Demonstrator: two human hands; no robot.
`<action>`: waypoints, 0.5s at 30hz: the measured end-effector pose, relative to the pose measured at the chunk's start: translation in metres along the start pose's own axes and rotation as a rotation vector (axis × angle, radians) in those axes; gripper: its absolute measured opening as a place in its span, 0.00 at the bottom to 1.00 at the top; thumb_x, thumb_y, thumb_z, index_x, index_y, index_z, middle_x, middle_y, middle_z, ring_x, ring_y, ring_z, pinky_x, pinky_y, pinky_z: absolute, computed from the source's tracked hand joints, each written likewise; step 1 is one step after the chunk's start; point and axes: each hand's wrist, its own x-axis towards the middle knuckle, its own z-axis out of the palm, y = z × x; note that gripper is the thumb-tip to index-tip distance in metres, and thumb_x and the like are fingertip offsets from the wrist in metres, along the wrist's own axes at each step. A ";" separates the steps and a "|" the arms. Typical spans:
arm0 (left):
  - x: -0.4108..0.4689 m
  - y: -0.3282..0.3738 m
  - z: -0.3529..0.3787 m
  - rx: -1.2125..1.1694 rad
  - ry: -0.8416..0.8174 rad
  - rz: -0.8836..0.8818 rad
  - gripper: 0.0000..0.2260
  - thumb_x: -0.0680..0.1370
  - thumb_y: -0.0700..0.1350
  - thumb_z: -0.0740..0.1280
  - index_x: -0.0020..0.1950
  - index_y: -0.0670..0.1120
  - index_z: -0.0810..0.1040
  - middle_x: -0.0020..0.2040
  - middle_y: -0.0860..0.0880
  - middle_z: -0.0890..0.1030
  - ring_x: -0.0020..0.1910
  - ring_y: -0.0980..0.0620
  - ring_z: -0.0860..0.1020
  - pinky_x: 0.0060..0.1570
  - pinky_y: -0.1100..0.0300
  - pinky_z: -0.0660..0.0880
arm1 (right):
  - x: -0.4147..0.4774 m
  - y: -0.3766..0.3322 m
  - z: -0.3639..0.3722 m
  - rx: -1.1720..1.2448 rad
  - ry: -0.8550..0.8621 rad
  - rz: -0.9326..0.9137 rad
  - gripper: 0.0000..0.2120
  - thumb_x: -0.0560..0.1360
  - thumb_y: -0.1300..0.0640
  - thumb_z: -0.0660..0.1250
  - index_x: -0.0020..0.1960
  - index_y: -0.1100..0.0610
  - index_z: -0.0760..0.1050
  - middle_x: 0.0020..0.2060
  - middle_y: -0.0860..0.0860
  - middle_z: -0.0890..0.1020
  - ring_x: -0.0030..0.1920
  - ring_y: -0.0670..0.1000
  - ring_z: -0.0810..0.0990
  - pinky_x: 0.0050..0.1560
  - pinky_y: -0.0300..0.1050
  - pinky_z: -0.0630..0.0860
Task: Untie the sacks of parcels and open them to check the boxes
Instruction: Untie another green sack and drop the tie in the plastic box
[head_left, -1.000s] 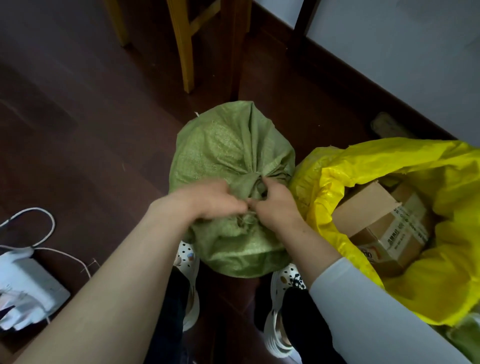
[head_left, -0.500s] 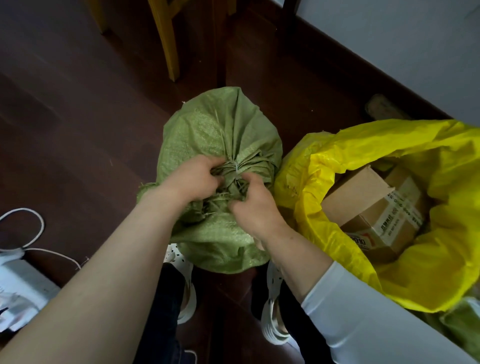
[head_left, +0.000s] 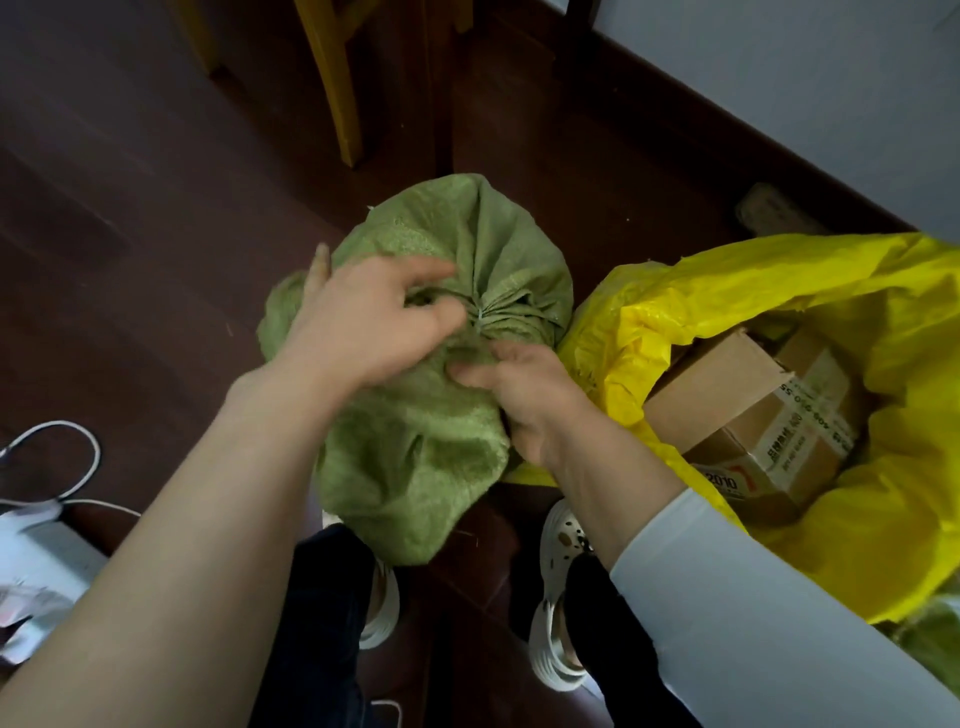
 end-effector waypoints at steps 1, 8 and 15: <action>-0.005 0.003 -0.002 0.115 -0.112 0.045 0.30 0.69 0.61 0.65 0.71 0.63 0.62 0.75 0.53 0.61 0.76 0.50 0.51 0.72 0.42 0.35 | 0.001 -0.004 0.002 0.075 -0.018 -0.002 0.07 0.74 0.68 0.65 0.50 0.62 0.78 0.39 0.56 0.84 0.37 0.53 0.84 0.39 0.46 0.82; 0.001 -0.026 0.024 0.264 0.044 -0.015 0.35 0.73 0.43 0.67 0.75 0.60 0.53 0.77 0.45 0.52 0.76 0.43 0.47 0.72 0.39 0.43 | 0.009 -0.034 -0.008 0.034 0.070 -0.241 0.13 0.78 0.60 0.56 0.57 0.58 0.76 0.51 0.55 0.82 0.51 0.51 0.82 0.55 0.47 0.78; 0.017 -0.037 0.011 0.134 0.491 -0.171 0.25 0.72 0.39 0.64 0.67 0.57 0.71 0.68 0.47 0.70 0.67 0.42 0.65 0.65 0.45 0.58 | 0.037 -0.030 -0.022 -0.905 0.311 -0.428 0.28 0.68 0.61 0.73 0.67 0.58 0.71 0.62 0.54 0.77 0.60 0.51 0.76 0.65 0.48 0.72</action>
